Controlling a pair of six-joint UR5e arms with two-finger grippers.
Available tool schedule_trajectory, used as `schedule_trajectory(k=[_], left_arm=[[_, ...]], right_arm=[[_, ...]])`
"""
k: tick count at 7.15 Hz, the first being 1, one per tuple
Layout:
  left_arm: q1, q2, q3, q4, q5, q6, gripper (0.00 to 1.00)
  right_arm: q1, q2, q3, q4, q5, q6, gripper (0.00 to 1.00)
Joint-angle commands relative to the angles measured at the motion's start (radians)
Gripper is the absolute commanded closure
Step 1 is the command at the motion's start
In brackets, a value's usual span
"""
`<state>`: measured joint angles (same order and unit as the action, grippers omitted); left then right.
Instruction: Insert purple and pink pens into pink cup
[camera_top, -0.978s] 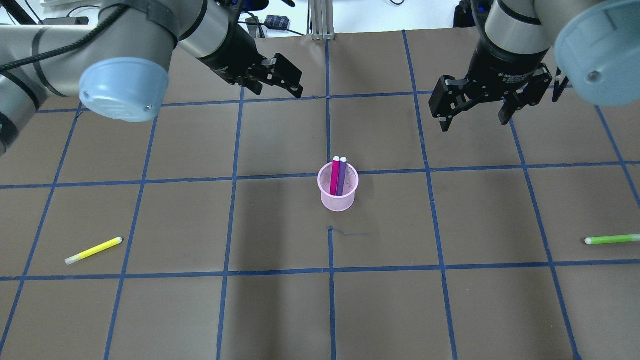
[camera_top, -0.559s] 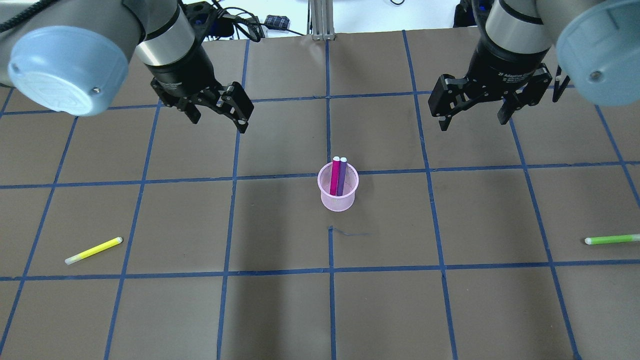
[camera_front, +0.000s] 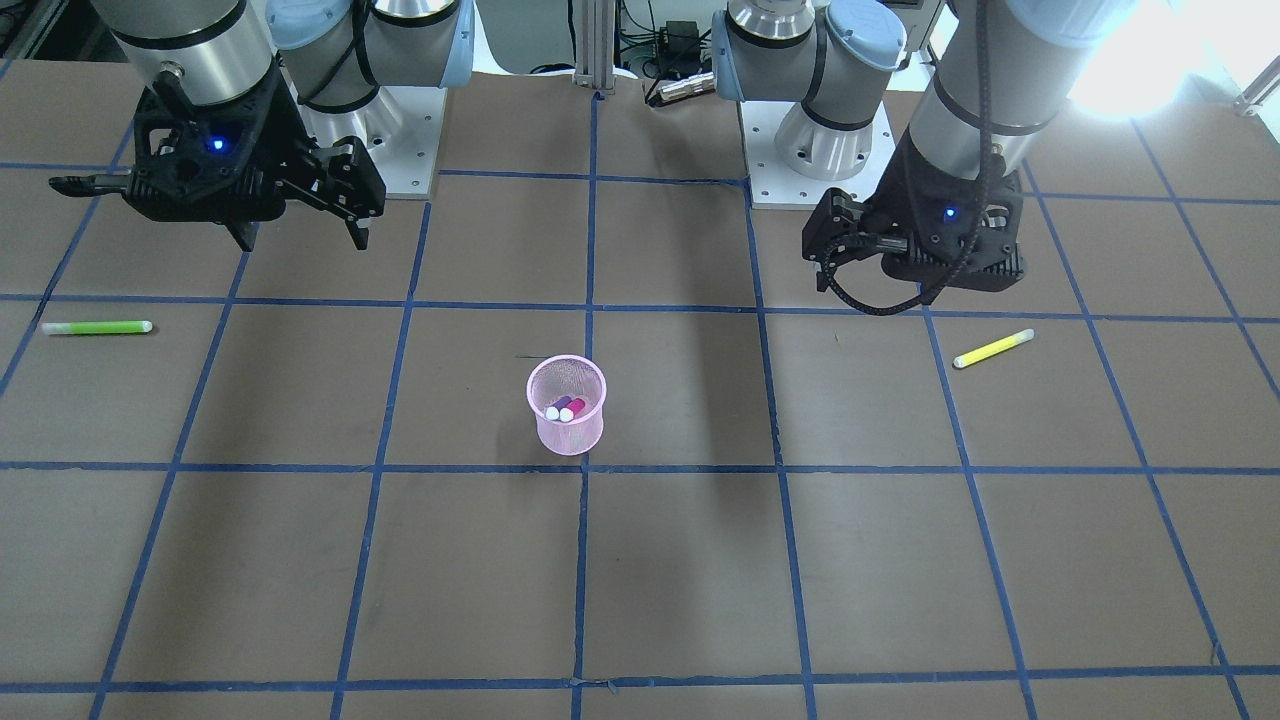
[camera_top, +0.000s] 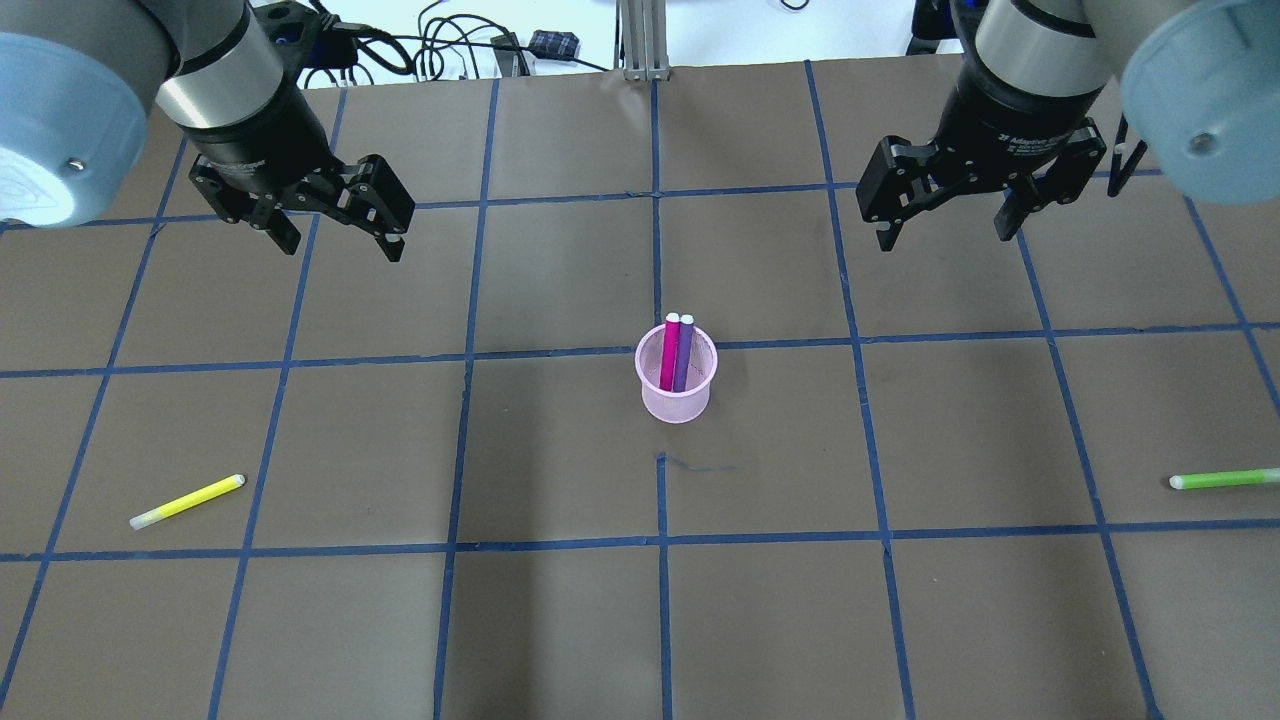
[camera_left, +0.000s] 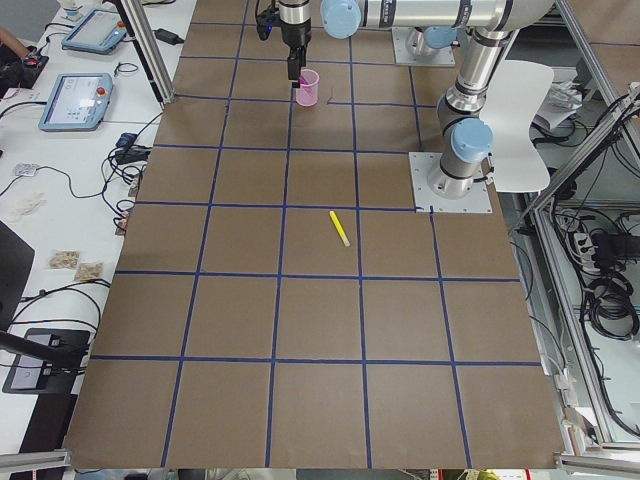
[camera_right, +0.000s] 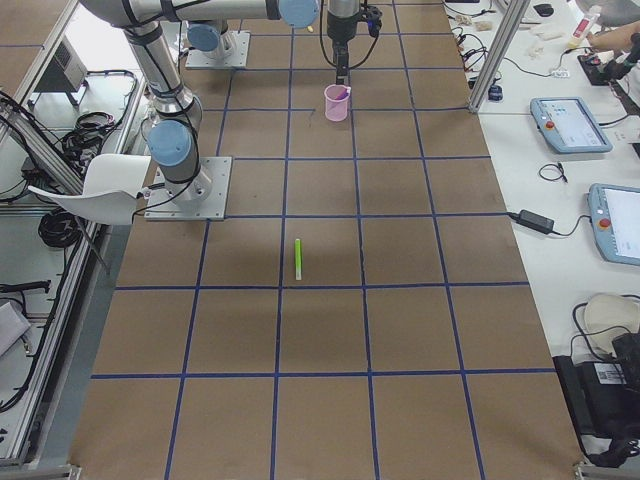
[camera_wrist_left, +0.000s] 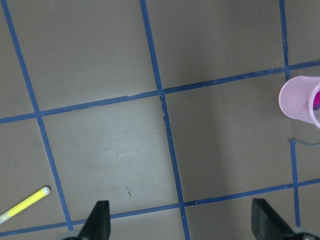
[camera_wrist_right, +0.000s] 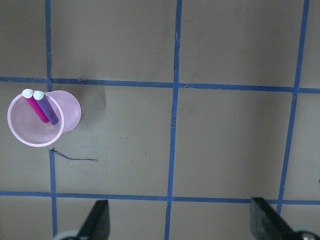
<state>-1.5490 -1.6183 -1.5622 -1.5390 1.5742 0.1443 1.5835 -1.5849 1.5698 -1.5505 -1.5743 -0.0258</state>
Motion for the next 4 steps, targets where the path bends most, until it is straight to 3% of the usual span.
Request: schedule_trajectory(k=[1, 4], left_arm=[[0.003, -0.009, -0.006, 0.119, 0.006, -0.053, 0.0], [0.0, -0.002, -0.006, 0.119, -0.002, -0.069, 0.0]], right_arm=[[-0.061, -0.003, -0.002, 0.006, 0.002, 0.0, 0.0], [-0.06, -0.012, 0.001, 0.004, 0.002, 0.003, 0.0]])
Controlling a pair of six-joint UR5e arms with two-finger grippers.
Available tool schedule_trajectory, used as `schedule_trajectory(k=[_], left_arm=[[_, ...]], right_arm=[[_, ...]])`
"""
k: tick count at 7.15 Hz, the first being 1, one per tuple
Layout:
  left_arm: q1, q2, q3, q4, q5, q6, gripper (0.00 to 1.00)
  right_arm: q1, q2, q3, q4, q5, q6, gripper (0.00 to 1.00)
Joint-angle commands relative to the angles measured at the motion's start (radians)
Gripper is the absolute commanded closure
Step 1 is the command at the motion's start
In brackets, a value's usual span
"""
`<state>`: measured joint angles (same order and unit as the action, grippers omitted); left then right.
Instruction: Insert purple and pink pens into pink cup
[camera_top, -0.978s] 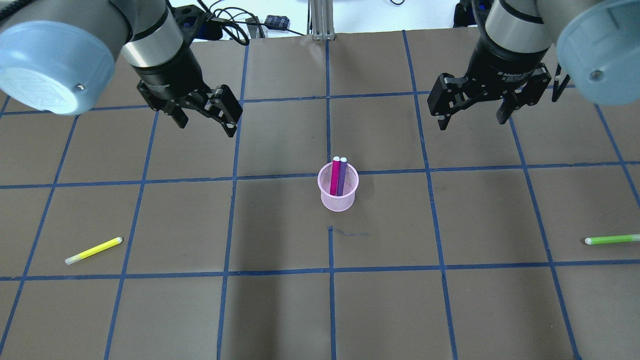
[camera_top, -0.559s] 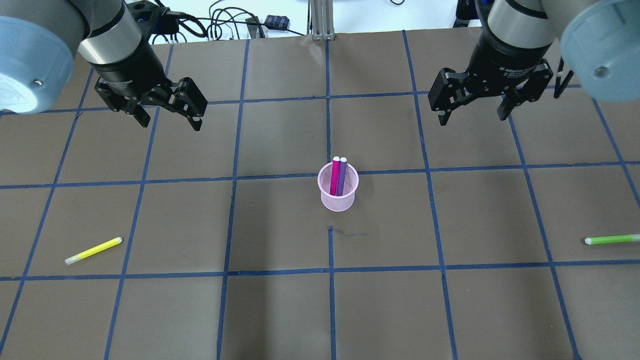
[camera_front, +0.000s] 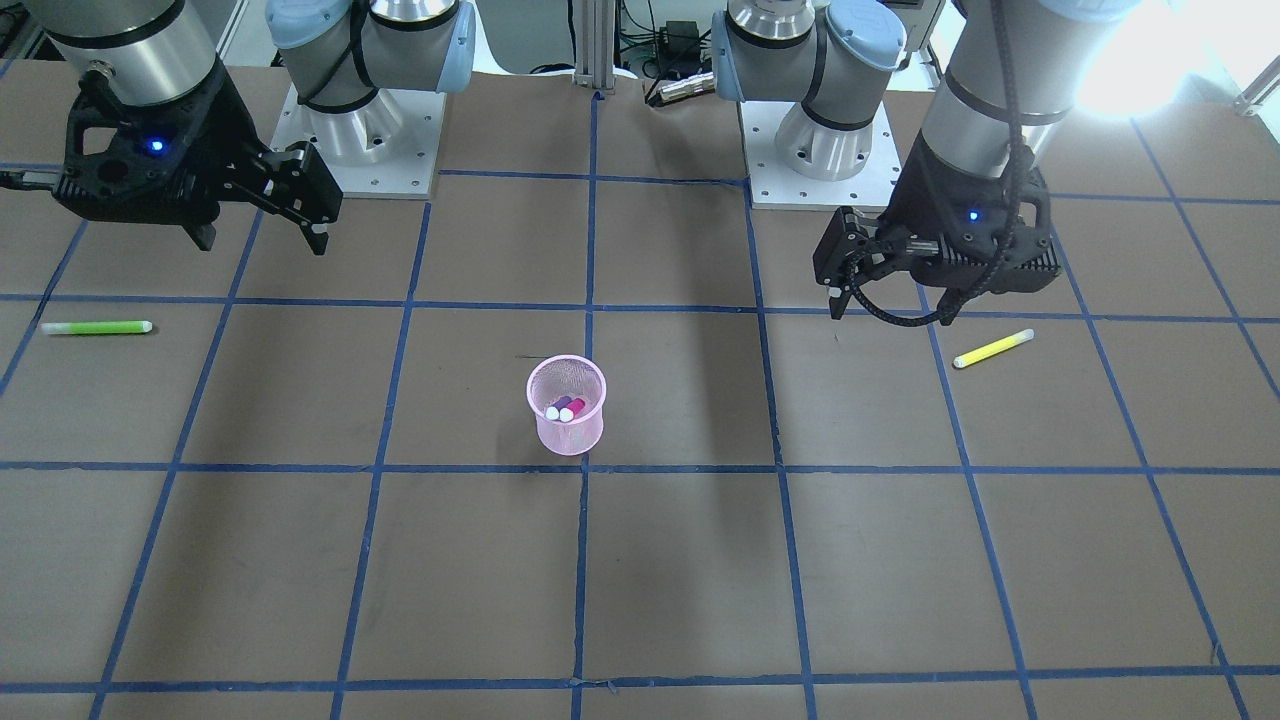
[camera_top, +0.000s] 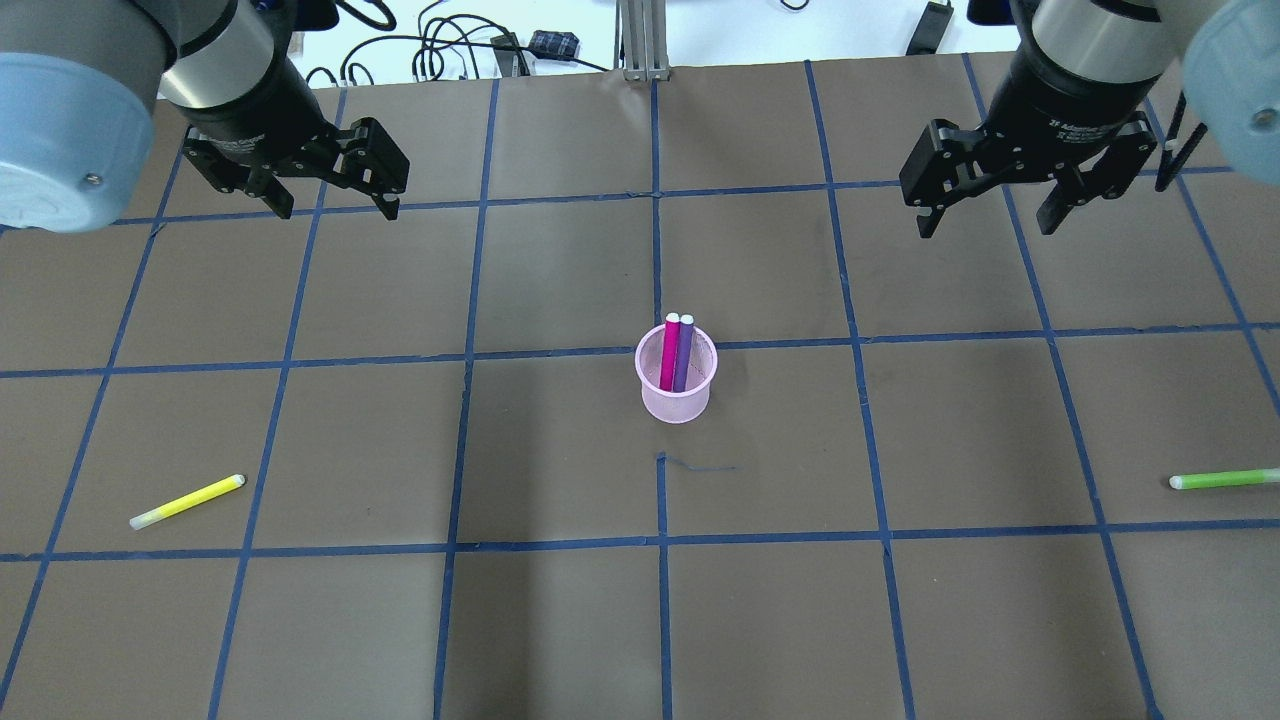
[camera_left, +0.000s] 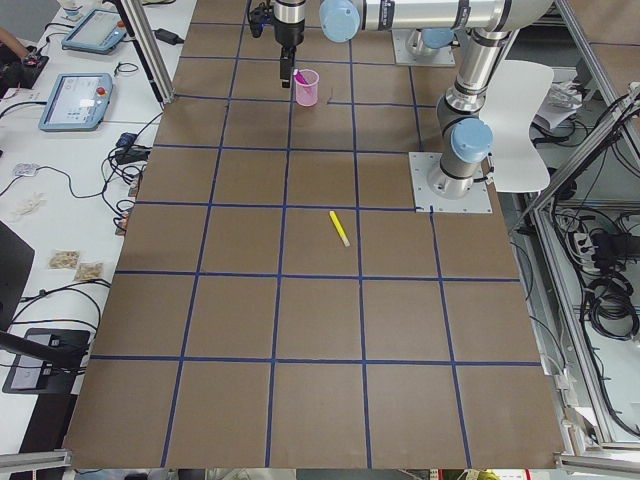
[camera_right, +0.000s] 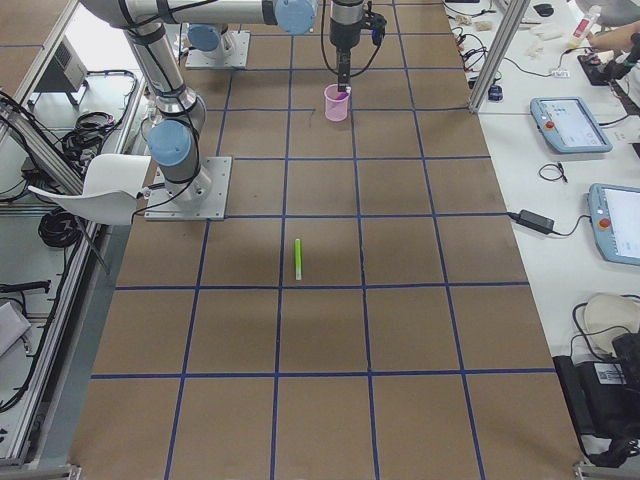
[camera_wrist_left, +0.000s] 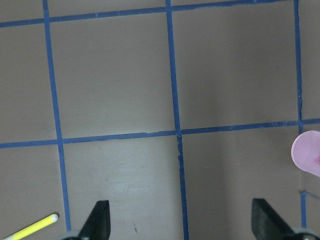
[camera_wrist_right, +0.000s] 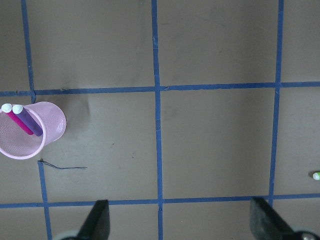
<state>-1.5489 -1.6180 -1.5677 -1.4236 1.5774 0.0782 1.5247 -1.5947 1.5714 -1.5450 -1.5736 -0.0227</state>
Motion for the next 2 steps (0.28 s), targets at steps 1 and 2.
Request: schedule_trajectory(k=[1, 2], left_arm=[[0.0, 0.001, 0.0, 0.003, -0.004, -0.003, 0.0], [0.0, 0.001, 0.0, 0.003, -0.007, -0.003, 0.0]], right_arm=[[-0.001, -0.002, -0.001, -0.001, 0.003, 0.001, 0.0], [-0.001, -0.002, -0.001, -0.001, 0.003, 0.0, 0.0]])
